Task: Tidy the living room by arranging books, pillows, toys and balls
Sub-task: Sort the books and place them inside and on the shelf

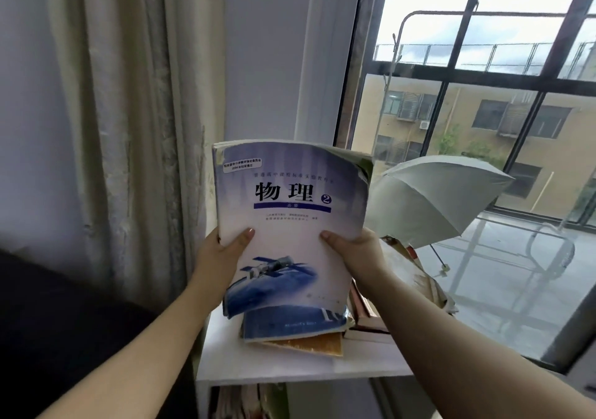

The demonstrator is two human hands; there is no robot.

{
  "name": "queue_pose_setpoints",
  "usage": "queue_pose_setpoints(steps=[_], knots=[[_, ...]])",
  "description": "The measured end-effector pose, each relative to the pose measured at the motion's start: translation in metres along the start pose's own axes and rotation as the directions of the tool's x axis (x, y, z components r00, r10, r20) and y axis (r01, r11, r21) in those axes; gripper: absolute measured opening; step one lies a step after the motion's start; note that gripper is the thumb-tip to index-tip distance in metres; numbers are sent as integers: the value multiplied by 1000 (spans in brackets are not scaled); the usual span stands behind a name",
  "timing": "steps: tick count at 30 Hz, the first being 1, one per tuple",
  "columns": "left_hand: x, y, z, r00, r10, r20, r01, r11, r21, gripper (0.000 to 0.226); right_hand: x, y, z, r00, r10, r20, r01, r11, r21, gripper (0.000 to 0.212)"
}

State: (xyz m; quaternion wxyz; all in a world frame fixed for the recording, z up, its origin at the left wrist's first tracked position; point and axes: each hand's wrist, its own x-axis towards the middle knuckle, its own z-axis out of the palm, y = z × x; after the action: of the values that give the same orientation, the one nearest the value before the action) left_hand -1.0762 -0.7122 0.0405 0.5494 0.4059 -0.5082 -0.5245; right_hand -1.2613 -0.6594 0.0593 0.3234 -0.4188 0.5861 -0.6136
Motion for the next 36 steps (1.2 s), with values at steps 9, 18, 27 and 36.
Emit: queue_pose_setpoints(steps=[9,18,27,36], knots=[[-80,36,0,998,44,38,-42,998,-47,8,-64,-28,-38,997,-64,47,62,998,28,13],[-138,0,-14,952,-120,282,2,923,385,25,-137,30,-99,991,24,133,-5,991,-135,12],[-164,-69,-22,858,-276,433,78,904,421,31,-158,127,-126,979,192,75,-153,922,-356,18],[-173,-142,1,878,-301,371,30,809,587,28,-121,215,-137,900,433,43,-323,731,-601,26]])
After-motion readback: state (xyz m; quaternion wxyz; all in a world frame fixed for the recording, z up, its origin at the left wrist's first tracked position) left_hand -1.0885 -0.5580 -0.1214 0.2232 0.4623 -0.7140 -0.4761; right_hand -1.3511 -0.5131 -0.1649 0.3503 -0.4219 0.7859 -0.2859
